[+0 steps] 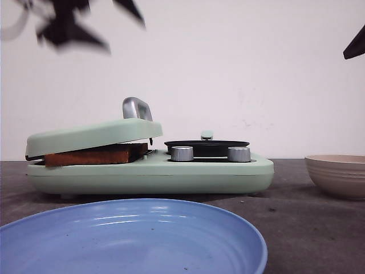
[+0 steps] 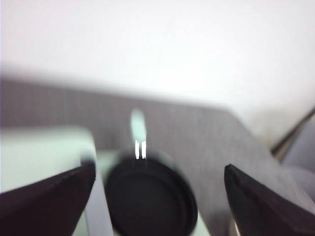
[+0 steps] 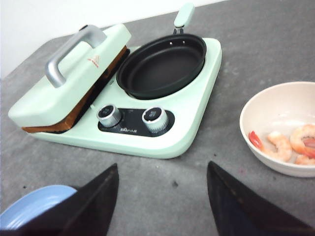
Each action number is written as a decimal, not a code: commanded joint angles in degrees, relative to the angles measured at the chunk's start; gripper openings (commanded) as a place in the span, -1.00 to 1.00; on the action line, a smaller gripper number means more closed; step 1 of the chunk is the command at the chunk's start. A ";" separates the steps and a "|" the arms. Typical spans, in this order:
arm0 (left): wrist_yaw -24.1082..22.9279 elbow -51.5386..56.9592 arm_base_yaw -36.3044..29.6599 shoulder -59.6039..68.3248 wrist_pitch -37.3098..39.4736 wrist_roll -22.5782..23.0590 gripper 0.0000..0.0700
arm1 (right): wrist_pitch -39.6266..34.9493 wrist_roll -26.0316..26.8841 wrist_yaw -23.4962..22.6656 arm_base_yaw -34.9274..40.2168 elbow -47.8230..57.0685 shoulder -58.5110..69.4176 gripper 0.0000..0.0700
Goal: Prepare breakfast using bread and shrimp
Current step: 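Push the sandwich-press lid down over the bread with the left gripper, then reach the right gripper to the rim of the beige shrimp bowl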
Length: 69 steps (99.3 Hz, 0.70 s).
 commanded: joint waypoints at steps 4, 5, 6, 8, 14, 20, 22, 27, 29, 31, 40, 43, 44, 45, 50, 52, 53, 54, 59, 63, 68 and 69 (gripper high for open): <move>-1.97 1.64 -0.20 -4.11 -3.43 10.43 0.44 | 1.16 -0.07 1.75 0.09 0.24 0.02 -0.04; -2.16 1.73 -0.20 -4.66 -3.76 10.93 0.44 | 1.18 -0.07 1.92 0.04 0.24 0.02 -0.04; -2.34 1.77 -0.17 -5.22 -4.15 11.39 0.44 | 1.22 -0.07 2.16 -0.02 0.24 0.02 -0.04; -2.91 1.84 -0.11 -6.43 -4.87 12.24 0.44 | 1.27 0.00 2.62 -0.20 0.24 0.02 -0.04; -5.42 1.84 0.28 -9.86 -7.45 13.81 0.44 | 1.27 0.22 3.28 -1.05 0.24 0.09 -0.04; -8.44 1.84 0.72 -13.18 -10.58 15.21 0.44 | 1.62 0.96 3.39 -2.49 0.28 0.55 -0.04; -9.27 1.84 0.85 -14.23 -11.65 15.67 0.44 | 1.86 1.20 3.30 -3.13 0.31 0.87 -0.04; -10.82 1.84 1.14 -16.63 -14.45 16.52 0.44 | 2.86 2.23 2.73 -4.92 0.50 1.86 -0.04; -11.08 1.84 1.27 -17.51 -15.58 16.57 0.44 | 3.41 2.71 2.47 -5.73 0.68 2.43 -0.04; -11.13 1.81 1.42 -18.32 -16.63 16.59 0.44 | 3.87 3.21 2.12 -6.58 0.92 3.08 -0.04; -11.06 1.77 1.95 -21.59 -21.03 18.32 0.43 | 6.34 4.22 0.07 -10.82 2.91 7.54 -0.04; -11.06 1.75 2.10 -22.64 -22.29 18.95 0.41 | 6.82 4.46 -0.59 -12.41 4.00 9.49 -0.04; -11.06 1.75 2.12 -22.99 -22.73 19.17 0.40 | 6.86 4.61 -0.83 -12.96 4.44 10.19 -0.04; -11.04 1.73 2.16 -23.34 -23.02 19.39 0.39 | 6.86 4.74 -1.07 -13.51 4.90 10.91 -0.04; -10.99 1.38 2.27 -25.16 -23.96 19.91 0.34 | 6.73 4.87 -2.64 -16.46 7.50 14.91 -0.04; -10.99 1.11 2.27 -25.97 -23.98 19.89 0.34 | 6.49 4.90 -3.48 -17.70 8.63 16.65 -0.04; -10.99 0.94 2.27 -26.36 -23.98 19.89 0.34 | 6.34 4.90 -3.89 -18.36 9.25 17.55 -0.04; -10.99 0.76 2.27 -26.77 -23.93 19.89 0.34 | 6.19 4.92 -4.42 -19.04 9.86 18.49 -0.04; -10.71 -0.35 2.27 -28.76 -23.50 19.85 0.34 | 4.83 4.92 -7.41 -22.43 13.11 23.52 -0.04; -10.64 -1.57 2.25 -30.32 -22.86 19.85 0.34 | 3.30 4.87 -10.16 -25.11 15.80 27.78 -0.04; -10.64 -3.28 2.25 -32.15 -22.34 19.78 0.34 | 1.31 4.87 -13.57 -28.20 19.02 33.11 -0.04; -10.64 -3.63 2.25 -32.52 -22.23 19.74 0.34 | 0.90 4.87 -14.21 -28.74 19.63 34.18 -0.04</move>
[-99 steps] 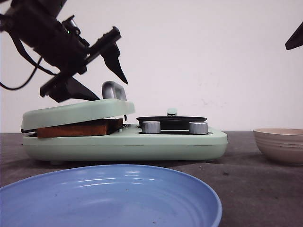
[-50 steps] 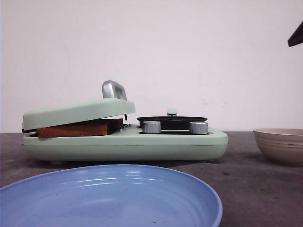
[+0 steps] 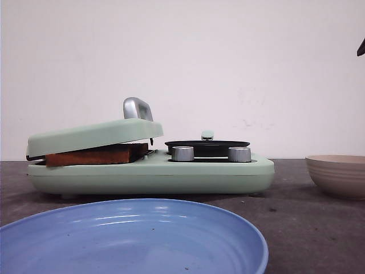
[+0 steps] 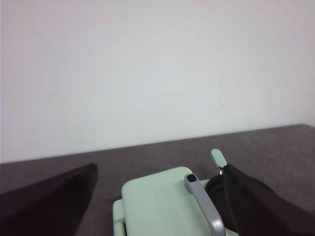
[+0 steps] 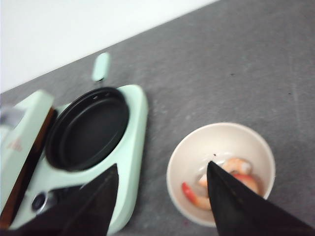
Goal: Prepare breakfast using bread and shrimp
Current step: 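Reach the right gripper to the rim of the beige shrimp bowl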
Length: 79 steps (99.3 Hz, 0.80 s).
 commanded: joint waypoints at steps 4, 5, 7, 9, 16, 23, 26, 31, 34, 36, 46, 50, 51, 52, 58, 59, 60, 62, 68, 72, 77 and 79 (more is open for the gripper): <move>0.04 -2.47 -0.17 -2.54 1.46 0.70 0.34 | -3.58 0.55 -5.90 -5.27 5.81 11.10 -0.02; 0.04 -2.86 -0.17 -2.82 1.66 0.70 0.34 | -4.00 0.50 -6.34 -5.68 6.36 12.07 -0.01; 0.04 -3.65 -0.17 -3.37 2.01 0.68 0.34 | -4.87 0.31 -6.84 -6.43 7.37 13.90 0.00; 0.04 -4.37 -0.17 -3.89 2.12 0.59 0.34 | -5.79 0.11 -7.10 -7.06 8.35 15.69 0.02; 0.04 -6.38 -0.17 -5.20 2.36 0.28 0.34 | -8.55 -1.38 -7.80 -8.70 10.67 20.83 0.09; 0.13 -7.48 -0.17 -5.81 2.29 0.24 0.34 | -10.19 -2.51 -7.87 -9.73 11.21 24.57 0.11; 0.17 -7.67 -0.17 -5.97 2.16 0.07 0.34 | -10.91 -3.02 -7.85 -9.86 11.19 25.86 0.11; 0.39 -7.69 -0.17 -5.99 2.14 0.04 0.34 | -11.96 -4.26 -7.85 -9.86 11.19 27.82 0.11; 0.66 -7.69 -0.17 -5.99 2.32 0.04 0.34 | -12.46 -4.83 -7.93 -9.84 11.19 28.89 0.11; 0.79 -7.69 -0.17 -5.99 2.45 0.04 0.34 | -12.70 -5.16 -8.07 -9.81 11.17 29.53 0.11; 0.81 -7.69 -0.17 -5.99 3.89 0.04 0.34 | -12.85 -5.53 -8.72 -9.14 11.08 32.24 0.11; 0.79 -7.69 -0.17 -5.99 4.52 0.07 0.34 | -12.79 -5.51 -8.96 -8.79 11.08 33.18 0.11; 0.79 -7.69 -0.17 -5.99 4.68 0.07 0.34 | -12.74 -5.51 -8.96 -8.74 11.08 33.40 0.11; 0.81 -7.69 -0.17 -5.99 4.85 0.07 0.34 | -12.74 -5.51 -9.01 -8.66 11.08 33.62 0.11; 0.81 -7.69 -0.17 -5.99 5.44 0.07 0.34 | -12.70 -5.55 -9.29 -8.13 11.08 35.04 0.11; 0.83 -7.69 -0.17 -5.99 5.53 0.07 0.34 | -12.72 -5.53 -9.29 -8.00 11.08 35.36 0.11; 0.83 -7.69 -0.17 -5.99 5.60 0.04 0.34 | -12.72 -5.53 -9.29 -7.96 11.08 35.50 0.11; 0.90 -7.69 -0.17 -5.99 5.70 0.07 0.34 | -12.72 -5.53 -9.33 -7.72 11.08 36.00 0.11; 1.53 -7.69 -0.17 -5.99 5.68 0.04 0.34 | -12.63 -5.55 -9.64 -6.93 11.08 37.48 0.12; 1.66 -7.69 -0.17 -5.97 5.66 0.04 0.34 | -12.37 -5.51 -9.75 -6.32 11.08 38.47 0.12; 1.66 -7.69 -0.17 -5.97 5.64 0.04 0.34 | -11.85 -5.49 -9.97 -5.42 11.08 39.60 0.12; 1.66 -7.69 -0.17 -5.97 5.64 0.07 0.34 | -11.58 -5.46 -10.14 -5.03 11.08 40.02 0.12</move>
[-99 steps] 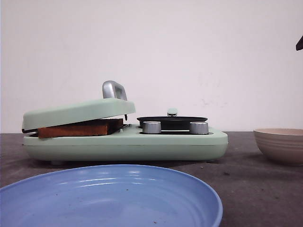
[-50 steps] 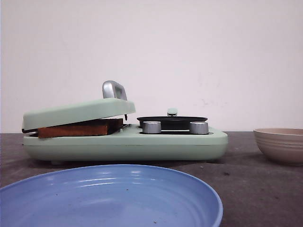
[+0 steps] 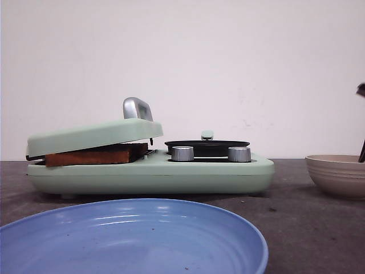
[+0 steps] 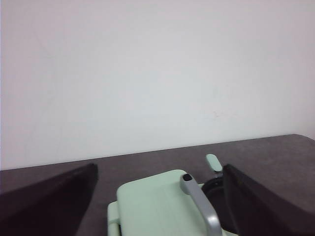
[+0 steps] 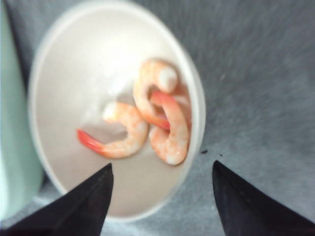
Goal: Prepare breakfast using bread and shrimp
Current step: 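Reach the right gripper to the rim of the beige shrimp bowl, then lift the shrimp bowl and tip the shrimp into the frying pan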
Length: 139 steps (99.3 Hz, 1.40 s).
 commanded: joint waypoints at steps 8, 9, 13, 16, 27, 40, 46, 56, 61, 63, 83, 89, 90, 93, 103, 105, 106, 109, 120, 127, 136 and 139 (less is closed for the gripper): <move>0.09 0.72 -0.17 0.35 0.50 0.09 0.34 | 1.75 -0.31 -0.81 2.49 0.66 3.45 0.12; 0.11 0.72 -0.17 0.35 0.50 0.11 0.34 | 1.84 -0.22 -0.79 2.67 0.66 3.63 0.12; 0.11 0.72 -0.17 0.35 0.48 0.11 0.34 | 2.25 -0.15 -0.74 3.30 0.66 4.31 0.11; 0.11 0.72 -0.17 0.37 0.46 0.11 0.34 | 2.45 -0.09 -0.52 3.67 0.66 4.66 0.11; 0.09 0.72 -0.17 0.42 0.04 0.11 0.34 | 3.61 0.63 0.35 4.37 0.66 5.11 -0.24; 0.09 0.72 -0.17 0.42 -0.33 0.11 0.34 | 4.39 0.63 0.35 4.33 0.66 5.11 -1.00; 0.09 0.72 -0.17 0.42 -0.22 0.11 0.34 | 4.39 0.61 0.37 4.11 0.66 5.11 -1.00; 0.09 0.70 -0.17 0.59 -0.17 0.11 0.34 | 4.61 0.55 0.35 3.82 0.66 5.11 -1.00; 0.09 0.72 -0.17 0.72 -0.20 0.11 0.34 | 4.92 0.57 0.33 3.72 0.66 5.11 -1.00; 0.09 0.72 -0.17 0.72 -0.22 0.11 0.34 | 5.07 0.57 0.31 3.69 0.66 5.09 -1.00; 0.09 0.70 -0.17 0.83 -0.22 0.09 0.34 | 9.01 1.36 -3.26 2.97 0.85 4.26 -1.00; 0.09 0.72 -0.17 0.83 -0.22 0.09 0.34 | 10.32 1.53 -4.55 2.84 1.53 3.19 -1.00; 0.09 0.72 -0.17 0.83 -0.22 0.09 0.34 | 10.54 1.57 -4.61 2.84 1.73 3.02 -1.00; 0.09 0.72 -0.17 0.83 -0.22 0.09 0.34 | 11.32 1.64 -4.76 2.84 2.29 2.27 -1.00; 0.09 0.72 -0.17 0.83 -0.22 0.09 0.34 | 18.27 4.52 -8.26 3.72 4.28 -0.13 -1.00; 0.09 0.70 -0.17 0.85 -0.22 0.09 0.34 | 19.98 5.64 -8.81 4.09 4.79 -0.50 -1.00; 0.09 0.72 -0.17 0.87 -0.24 0.09 0.34 | 20.90 6.14 -9.01 4.28 5.05 -0.63 -1.00; 0.09 0.72 -0.17 1.01 -0.28 0.09 0.34 | 23.63 7.82 -9.38 5.01 5.99 -0.85 -1.00; 0.13 0.72 -0.17 1.05 -0.66 -0.24 0.34 | 26.93 9.86 -8.00 8.50 10.60 -0.52 -1.00; 0.13 0.72 -0.17 1.05 -0.70 -0.85 0.34 | 27.76 8.98 -5.35 11.72 13.27 0.76 -1.00; 0.11 0.72 -0.17 1.05 -0.61 -1.53 0.34 | 31.04 7.87 -2.32 16.22 16.02 3.45 -1.00; 0.11 0.72 -0.17 1.05 -0.66 -1.70 0.34 | 32.22 7.06 -0.90 17.59 16.72 4.33 -1.00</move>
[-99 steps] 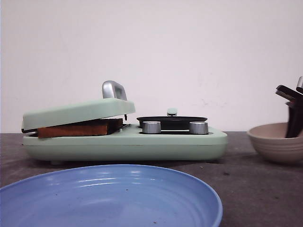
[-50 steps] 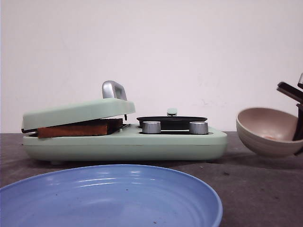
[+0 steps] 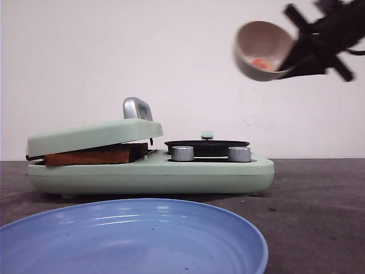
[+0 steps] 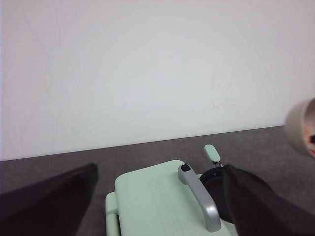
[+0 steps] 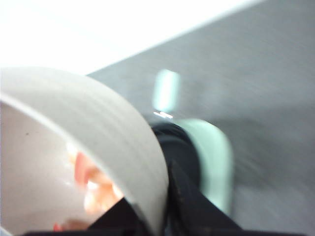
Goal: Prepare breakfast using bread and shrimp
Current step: 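Lift the shrimp bowl and tip the shrimp into the frying pan, then return the empty bowl to the table with the right gripper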
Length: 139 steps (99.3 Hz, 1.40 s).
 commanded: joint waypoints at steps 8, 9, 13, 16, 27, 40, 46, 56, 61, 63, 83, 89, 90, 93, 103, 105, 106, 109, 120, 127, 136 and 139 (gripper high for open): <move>0.11 0.72 -0.17 0.31 0.59 -1.18 0.34 | 5.16 -5.09 8.20 6.12 3.02 5.16 -1.00; 0.11 0.72 -0.17 0.31 0.59 -1.18 0.34 | 5.66 -5.81 9.05 6.56 3.04 5.46 -1.00; 0.11 0.72 -0.17 0.31 0.57 -1.16 0.34 | 7.78 -8.98 12.26 8.28 3.06 6.36 -1.00; 0.11 0.72 -0.17 0.31 0.57 -1.18 0.34 | 10.84 -14.75 16.26 10.40 3.06 7.52 -1.00; 0.11 0.72 -0.17 0.31 -0.20 -1.18 0.34 | 16.06 -26.71 27.78 14.36 3.02 8.81 -1.00; 0.11 0.72 -0.17 0.31 -3.15 -1.16 0.34 | 23.61 -41.59 37.57 18.05 3.02 10.16 -1.00; 0.09 0.72 -0.17 0.42 -4.46 -1.16 0.34 | 26.88 -48.33 41.48 19.15 3.02 11.02 -1.00; 0.09 0.72 -0.17 0.42 -5.77 -1.16 0.34 | 31.50 -58.03 43.04 20.17 3.02 12.20 -1.00; 0.09 0.72 -0.17 0.42 -5.88 -1.16 0.34 | 32.94 -61.96 43.10 20.33 3.02 12.26 -1.00; 0.09 0.72 -0.17 0.42 -5.86 -1.16 0.34 | 33.44 -63.23 43.17 20.41 3.02 12.26 -1.00; 0.09 0.72 -0.17 0.68 -5.05 -1.14 0.34 | 36.50 -66.93 42.86 20.50 3.02 12.26 -1.00; 0.09 0.72 -0.17 0.70 -4.83 -1.14 0.34 | 36.59 -66.90 42.97 20.46 3.02 12.26 -1.00; 0.09 0.72 -0.17 0.70 -4.81 -1.14 0.34 | 36.59 -66.86 43.01 20.46 3.02 12.26 -1.00; 0.09 0.72 -0.17 0.74 -4.79 -1.14 0.34 | 36.52 -66.14 43.47 20.46 3.02 12.26 -1.00; 0.09 0.72 -0.17 0.74 -4.79 -1.16 0.34 | 35.39 -62.69 45.46 20.52 3.06 11.91 -1.00; 0.09 0.72 -0.17 0.74 -4.76 -1.16 0.34 | 34.95 -62.14 45.72 20.52 3.10 11.69 -1.00; 0.09 0.72 -0.17 0.74 -4.76 -1.16 0.34 | 34.51 -61.75 45.94 20.52 3.13 11.54 -1.00; 0.09 0.72 -0.17 0.74 -4.74 -1.14 0.34 | 33.11 -60.41 46.60 20.50 3.19 10.84 -1.00; 0.09 0.72 -0.17 0.74 -4.74 -1.11 0.34 | 26.29 -52.61 47.50 20.02 3.85 7.48 -1.00; 0.09 0.72 -0.17 0.79 -4.70 -1.11 0.34 | 19.89 -43.41 47.74 18.34 5.18 4.68 -1.00; 0.09 0.72 -0.17 1.07 -4.50 -1.18 0.34 | 8.50 -32.39 45.22 14.69 8.26 1.36 -1.00; 0.09 0.72 -0.17 1.09 -4.50 -1.18 0.34 | 3.58 -29.31 43.67 13.09 9.73 0.37 -1.00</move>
